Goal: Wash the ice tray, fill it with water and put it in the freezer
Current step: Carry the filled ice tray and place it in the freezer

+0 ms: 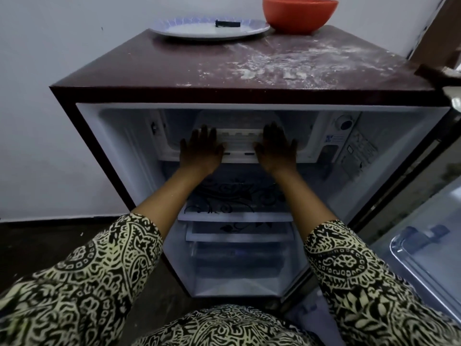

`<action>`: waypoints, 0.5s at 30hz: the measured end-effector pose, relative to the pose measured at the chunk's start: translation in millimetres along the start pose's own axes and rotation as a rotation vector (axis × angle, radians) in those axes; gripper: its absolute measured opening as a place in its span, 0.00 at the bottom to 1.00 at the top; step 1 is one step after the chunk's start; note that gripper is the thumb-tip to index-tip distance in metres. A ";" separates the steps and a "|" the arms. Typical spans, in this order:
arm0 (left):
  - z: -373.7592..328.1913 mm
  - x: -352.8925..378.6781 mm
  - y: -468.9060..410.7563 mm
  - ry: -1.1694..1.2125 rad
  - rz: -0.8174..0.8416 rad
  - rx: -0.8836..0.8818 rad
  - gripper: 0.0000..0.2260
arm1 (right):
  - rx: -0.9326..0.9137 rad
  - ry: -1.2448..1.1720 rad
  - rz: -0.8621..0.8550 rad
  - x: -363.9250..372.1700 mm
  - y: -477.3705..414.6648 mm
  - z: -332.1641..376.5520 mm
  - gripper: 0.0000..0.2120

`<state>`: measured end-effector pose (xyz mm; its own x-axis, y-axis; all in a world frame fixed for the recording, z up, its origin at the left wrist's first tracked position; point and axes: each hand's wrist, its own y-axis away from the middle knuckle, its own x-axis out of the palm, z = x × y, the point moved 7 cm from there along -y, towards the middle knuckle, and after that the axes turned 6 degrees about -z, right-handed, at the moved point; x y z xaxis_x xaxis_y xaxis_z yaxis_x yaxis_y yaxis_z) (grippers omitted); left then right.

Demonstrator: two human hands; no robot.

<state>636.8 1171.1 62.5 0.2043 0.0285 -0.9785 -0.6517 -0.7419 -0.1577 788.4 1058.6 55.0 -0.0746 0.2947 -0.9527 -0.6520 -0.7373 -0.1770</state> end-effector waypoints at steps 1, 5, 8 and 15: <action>0.1 -0.7 -0.5 0.006 0.013 0.001 0.27 | 0.004 -0.006 0.004 -2.5 0.1 1.0 0.31; -2.2 -8.7 15.0 0.008 0.104 -0.020 0.29 | 0.043 -0.017 0.068 -16.0 21.6 2.8 0.31; -17.8 -22.5 43.6 0.081 0.100 0.046 0.28 | 0.059 -0.095 -0.012 -35.7 59.4 3.0 0.28; -85.7 -92.1 184.1 0.475 0.022 0.167 0.20 | 0.002 -0.215 -0.306 -128.6 220.9 -1.6 0.15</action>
<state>560.6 974.5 135.0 0.4737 -0.3233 -0.8192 -0.7598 -0.6203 -0.1945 655.2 856.9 138.1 -0.0325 0.6223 -0.7821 -0.6704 -0.5939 -0.4447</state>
